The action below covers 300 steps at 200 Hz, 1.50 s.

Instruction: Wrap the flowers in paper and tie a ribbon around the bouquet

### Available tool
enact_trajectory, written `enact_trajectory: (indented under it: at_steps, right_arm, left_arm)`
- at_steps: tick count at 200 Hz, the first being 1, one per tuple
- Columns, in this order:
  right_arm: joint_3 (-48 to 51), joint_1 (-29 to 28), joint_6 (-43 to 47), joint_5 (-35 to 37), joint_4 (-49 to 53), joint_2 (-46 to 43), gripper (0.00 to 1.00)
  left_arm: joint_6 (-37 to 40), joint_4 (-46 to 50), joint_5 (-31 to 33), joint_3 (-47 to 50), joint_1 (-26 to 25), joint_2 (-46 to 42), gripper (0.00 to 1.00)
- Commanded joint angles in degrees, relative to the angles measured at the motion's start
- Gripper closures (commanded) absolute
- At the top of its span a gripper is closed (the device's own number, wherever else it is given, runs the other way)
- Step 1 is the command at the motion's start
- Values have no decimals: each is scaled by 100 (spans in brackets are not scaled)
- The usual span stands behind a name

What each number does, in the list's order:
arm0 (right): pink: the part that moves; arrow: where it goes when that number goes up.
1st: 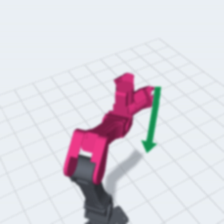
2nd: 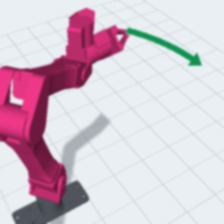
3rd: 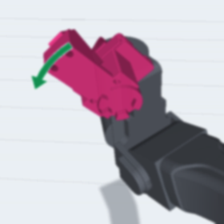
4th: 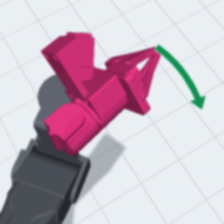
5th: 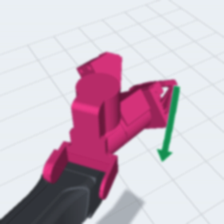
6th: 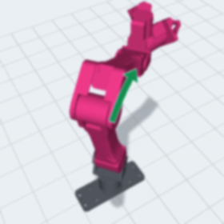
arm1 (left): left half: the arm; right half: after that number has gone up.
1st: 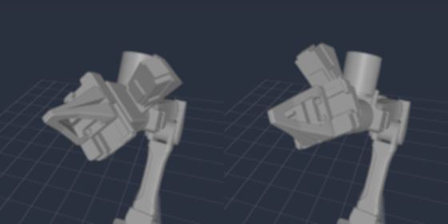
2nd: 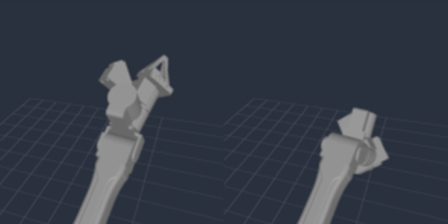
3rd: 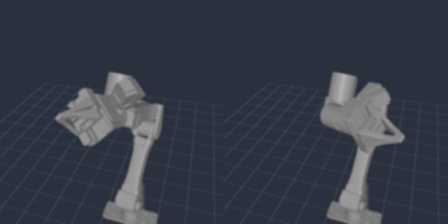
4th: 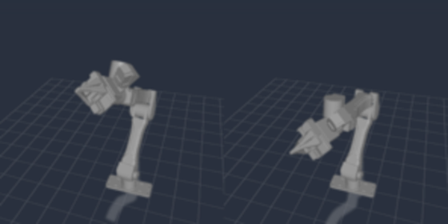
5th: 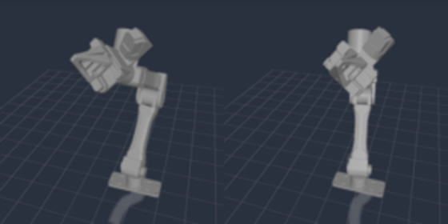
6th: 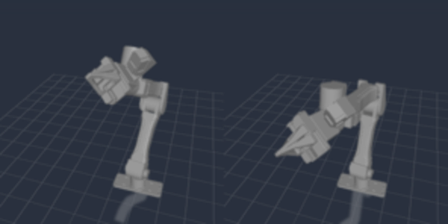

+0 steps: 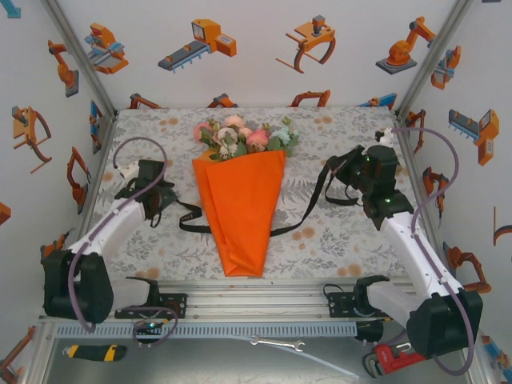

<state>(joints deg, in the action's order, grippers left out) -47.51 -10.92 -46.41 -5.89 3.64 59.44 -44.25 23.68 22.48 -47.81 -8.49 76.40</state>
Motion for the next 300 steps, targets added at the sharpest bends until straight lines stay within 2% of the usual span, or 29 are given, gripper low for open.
enact_trajectory:
  at_steps: [1, 33, 56, 71, 85, 110, 117, 135, 152, 172, 196, 214, 232, 266, 275, 290, 300]
  right_arm:
    - [-62, 4, 146, 124, -21, -132, 100]
    - [-55, -5, 322, 193, 61, -151, 100]
    - [-109, -8, 414, 150, 126, -111, 100]
    - [-134, -7, 438, 123, 161, -101, 100]
    - [-180, -6, 473, 113, 243, -125, 100]
    - [-290, -6, 502, 86, 403, -225, 100]
    - [-322, -7, 495, 43, 418, -238, 100]
    - [-427, -57, 415, -151, 394, -191, 100]
    - [-598, -352, 420, -212, 366, -68, 100]
    - [-913, -937, 457, -123, 329, 192, 100]
    - [-1411, -1936, 556, 162, 83, 741, 100]
    - [-1956, -2707, 695, 339, -215, 1471, 100]
    - [-2685, -3285, 721, 307, -612, 2489, 100]
    - [-4864, -4275, 567, -157, -510, 4726, 100]
    - [-5474, -4513, 627, -208, -304, 5216, 85]
    - [-6428, -4706, 900, -229, 286, 5844, 53]
    - [-6755, -4701, 981, -237, 525, 6023, 42]
  left_arm:
    - [83, 391, -126, -620, 416, 659, 41]
    - [338, 159, -883, -1427, 621, 1756, 38]
    - [337, 145, -1224, -1915, 604, 2497, 35]
    - [303, 306, -1308, -2210, 603, 2921, 37]
    - [260, 457, -1135, -2344, 603, 3103, 48]
    - [252, 516, -928, -2285, 655, 2922, 91]
    - [274, 473, -957, -2224, 656, 2776, 100]
    - [302, 453, -1166, -2053, 651, 2275, 100]
    - [283, 386, -1334, -1724, 568, 1581, 100]
    - [320, 386, -1284, -1247, 299, 617, 100]
    - [415, 552, -1013, -699, -102, -591, 100]
    - [459, 716, -895, -310, -318, -1543, 100]
    - [469, 712, -1052, 118, -420, -2556, 100]
    - [431, 842, -1269, 468, -475, -4100, 100]
    - [456, 956, -1249, 421, -487, -4328, 100]
    - [512, 1104, -1297, 337, -486, -4537, 100]
    - [554, 1166, -1410, 272, -487, -4565, 100]
